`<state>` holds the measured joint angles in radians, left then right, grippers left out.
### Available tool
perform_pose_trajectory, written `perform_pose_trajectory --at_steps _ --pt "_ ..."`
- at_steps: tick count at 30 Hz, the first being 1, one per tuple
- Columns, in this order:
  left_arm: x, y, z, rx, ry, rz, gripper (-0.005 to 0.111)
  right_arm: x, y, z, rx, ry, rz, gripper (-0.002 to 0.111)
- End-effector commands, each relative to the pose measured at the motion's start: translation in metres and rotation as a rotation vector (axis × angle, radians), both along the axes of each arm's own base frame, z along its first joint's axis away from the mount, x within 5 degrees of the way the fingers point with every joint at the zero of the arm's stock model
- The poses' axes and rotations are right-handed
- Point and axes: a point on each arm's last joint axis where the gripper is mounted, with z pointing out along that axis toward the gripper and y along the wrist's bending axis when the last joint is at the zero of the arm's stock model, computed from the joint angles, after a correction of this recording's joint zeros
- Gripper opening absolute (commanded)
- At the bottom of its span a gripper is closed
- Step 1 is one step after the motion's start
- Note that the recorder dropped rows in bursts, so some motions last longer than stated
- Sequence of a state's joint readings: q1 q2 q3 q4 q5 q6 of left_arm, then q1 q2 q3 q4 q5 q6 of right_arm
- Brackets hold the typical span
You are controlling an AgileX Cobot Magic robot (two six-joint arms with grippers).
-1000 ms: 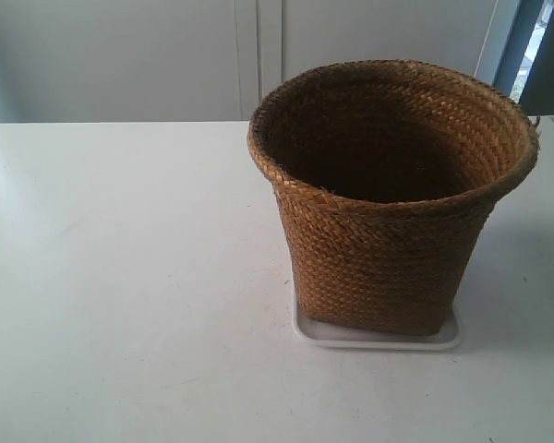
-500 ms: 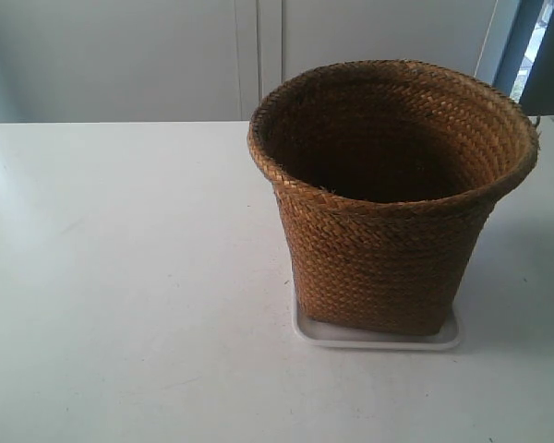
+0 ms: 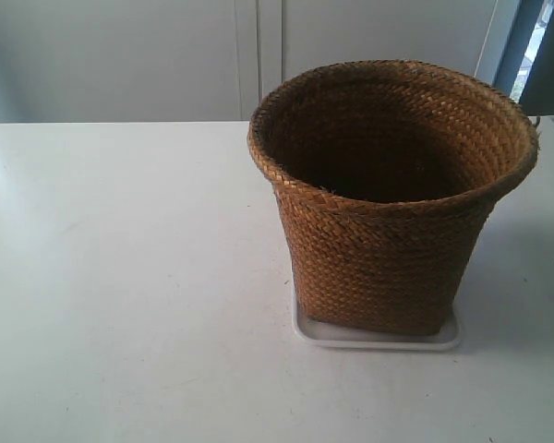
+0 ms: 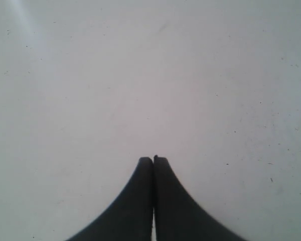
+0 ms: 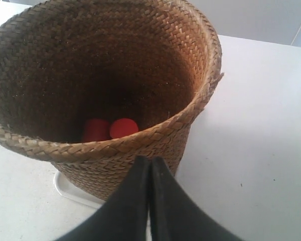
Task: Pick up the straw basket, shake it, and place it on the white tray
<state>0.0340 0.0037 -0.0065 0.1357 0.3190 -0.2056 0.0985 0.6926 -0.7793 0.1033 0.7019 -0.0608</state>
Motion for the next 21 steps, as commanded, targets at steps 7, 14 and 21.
perform_pose_trajectory --at_steps 7,14,21 --pt "0.000 -0.001 -0.002 -0.010 -0.003 -0.007 0.000 -0.075 -0.012 -0.024 -0.065 -0.406 -0.030 0.000" --pt "0.000 -0.001 -0.002 -0.008 -0.003 -0.008 0.000 -0.087 -0.013 -0.068 -0.058 -0.482 -0.041 0.000" --pt "0.000 -0.001 -0.002 -0.008 -0.003 -0.008 0.000 -0.072 -0.017 -0.104 -0.054 -0.593 -0.118 0.000"
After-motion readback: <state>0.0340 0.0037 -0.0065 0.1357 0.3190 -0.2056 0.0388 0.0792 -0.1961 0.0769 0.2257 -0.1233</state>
